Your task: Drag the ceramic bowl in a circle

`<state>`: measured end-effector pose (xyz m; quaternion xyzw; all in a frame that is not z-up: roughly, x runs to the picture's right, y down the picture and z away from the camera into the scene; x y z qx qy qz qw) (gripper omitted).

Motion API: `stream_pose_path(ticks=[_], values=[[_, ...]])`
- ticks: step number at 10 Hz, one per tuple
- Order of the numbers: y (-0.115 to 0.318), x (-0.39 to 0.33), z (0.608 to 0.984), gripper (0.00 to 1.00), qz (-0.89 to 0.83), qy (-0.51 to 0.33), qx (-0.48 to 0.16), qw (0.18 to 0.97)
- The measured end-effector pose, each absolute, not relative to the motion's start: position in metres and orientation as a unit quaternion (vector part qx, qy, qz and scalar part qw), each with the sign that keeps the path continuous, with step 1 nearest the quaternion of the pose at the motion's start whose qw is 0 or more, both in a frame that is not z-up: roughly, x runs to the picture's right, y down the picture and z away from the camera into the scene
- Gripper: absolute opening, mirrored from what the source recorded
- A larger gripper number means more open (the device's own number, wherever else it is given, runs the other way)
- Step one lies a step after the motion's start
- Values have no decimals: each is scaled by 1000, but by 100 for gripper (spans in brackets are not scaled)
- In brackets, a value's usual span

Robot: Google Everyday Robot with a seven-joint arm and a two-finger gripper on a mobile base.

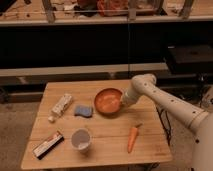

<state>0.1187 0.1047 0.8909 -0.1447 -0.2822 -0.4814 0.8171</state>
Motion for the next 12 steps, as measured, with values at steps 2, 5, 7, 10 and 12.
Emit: stream_pose_path(ticks=[2,5,7,10,12], values=[[123,138,878,0,-488,-283,-154,811],[148,195,861,0,-486,-275,-169,812],[161,253,851,0,-461,-253,-180,831],[148,304,854,0,-383,-209,-177,882],[126,313,871,0,-361,-187,-173,897]])
